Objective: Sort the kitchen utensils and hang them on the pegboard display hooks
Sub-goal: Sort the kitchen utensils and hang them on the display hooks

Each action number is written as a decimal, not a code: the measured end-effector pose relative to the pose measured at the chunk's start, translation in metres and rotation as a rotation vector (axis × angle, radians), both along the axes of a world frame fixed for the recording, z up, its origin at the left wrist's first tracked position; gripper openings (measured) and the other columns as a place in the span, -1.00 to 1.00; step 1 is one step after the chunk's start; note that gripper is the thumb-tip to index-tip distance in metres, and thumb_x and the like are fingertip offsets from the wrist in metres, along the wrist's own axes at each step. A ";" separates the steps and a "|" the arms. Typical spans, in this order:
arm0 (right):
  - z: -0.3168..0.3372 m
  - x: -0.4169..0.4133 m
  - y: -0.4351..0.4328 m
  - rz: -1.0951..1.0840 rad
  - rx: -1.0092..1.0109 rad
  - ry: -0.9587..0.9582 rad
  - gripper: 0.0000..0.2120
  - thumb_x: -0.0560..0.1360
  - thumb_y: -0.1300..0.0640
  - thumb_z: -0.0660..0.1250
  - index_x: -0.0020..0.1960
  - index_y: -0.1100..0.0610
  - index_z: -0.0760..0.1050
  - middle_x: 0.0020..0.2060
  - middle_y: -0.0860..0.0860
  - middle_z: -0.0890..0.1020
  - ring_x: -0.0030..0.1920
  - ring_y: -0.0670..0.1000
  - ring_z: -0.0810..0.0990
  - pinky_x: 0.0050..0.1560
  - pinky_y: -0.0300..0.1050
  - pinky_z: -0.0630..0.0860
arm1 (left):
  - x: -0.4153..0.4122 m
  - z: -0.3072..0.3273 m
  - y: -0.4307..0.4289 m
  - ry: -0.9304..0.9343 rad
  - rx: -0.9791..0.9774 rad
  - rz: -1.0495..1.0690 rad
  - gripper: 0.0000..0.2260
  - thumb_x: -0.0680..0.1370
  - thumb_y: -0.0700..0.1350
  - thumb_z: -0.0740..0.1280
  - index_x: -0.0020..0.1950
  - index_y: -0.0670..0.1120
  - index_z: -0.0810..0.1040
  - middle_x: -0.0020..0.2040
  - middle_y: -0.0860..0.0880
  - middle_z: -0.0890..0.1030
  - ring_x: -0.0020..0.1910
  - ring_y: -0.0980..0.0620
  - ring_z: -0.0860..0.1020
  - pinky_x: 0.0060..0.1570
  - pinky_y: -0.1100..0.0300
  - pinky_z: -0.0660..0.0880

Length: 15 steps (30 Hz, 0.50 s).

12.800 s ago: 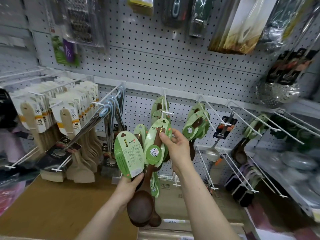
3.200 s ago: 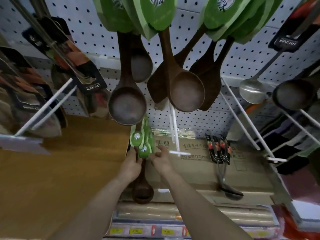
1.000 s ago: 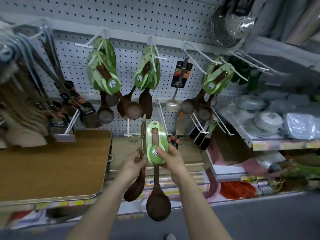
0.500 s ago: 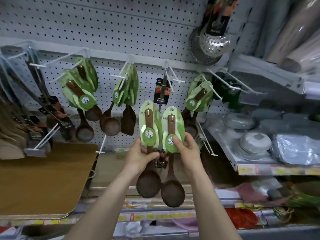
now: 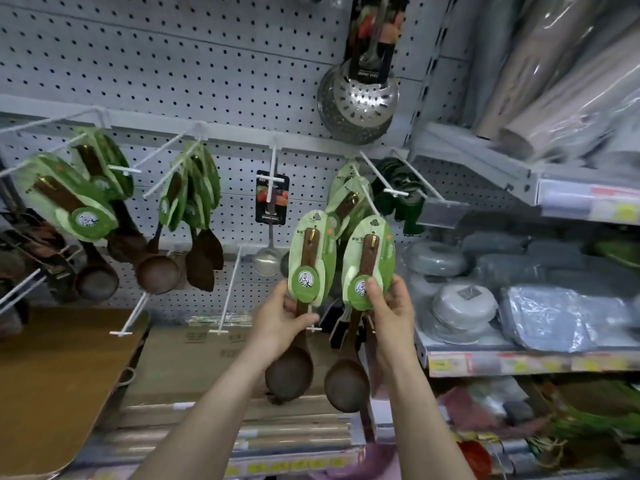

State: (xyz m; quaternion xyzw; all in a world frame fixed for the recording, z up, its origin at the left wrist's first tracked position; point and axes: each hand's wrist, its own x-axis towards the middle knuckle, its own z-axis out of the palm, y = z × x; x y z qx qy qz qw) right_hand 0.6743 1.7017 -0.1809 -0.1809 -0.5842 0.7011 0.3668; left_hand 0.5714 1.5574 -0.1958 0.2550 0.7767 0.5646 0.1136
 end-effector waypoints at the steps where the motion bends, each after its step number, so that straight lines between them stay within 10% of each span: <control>1: 0.002 0.000 0.003 -0.003 0.001 0.004 -0.81 0.56 0.16 0.36 0.16 0.09 0.53 0.05 0.13 0.69 0.06 0.15 0.65 0.11 0.07 0.58 | 0.000 0.000 0.004 -0.003 0.003 -0.005 -0.53 0.39 -0.17 0.53 0.21 0.02 0.43 -0.22 0.05 0.51 -0.28 0.17 0.48 -0.34 0.47 0.38; 15: 0.003 -0.017 0.026 0.029 -0.011 -0.021 -0.81 0.55 0.14 0.38 0.15 0.09 0.53 0.03 0.10 0.70 0.02 0.05 0.66 -0.01 -0.10 0.59 | 0.000 0.002 0.019 -0.010 0.069 0.025 -0.47 0.37 -0.17 0.55 0.23 0.09 0.40 -0.20 0.01 0.54 -0.28 0.14 0.51 -0.26 0.41 0.45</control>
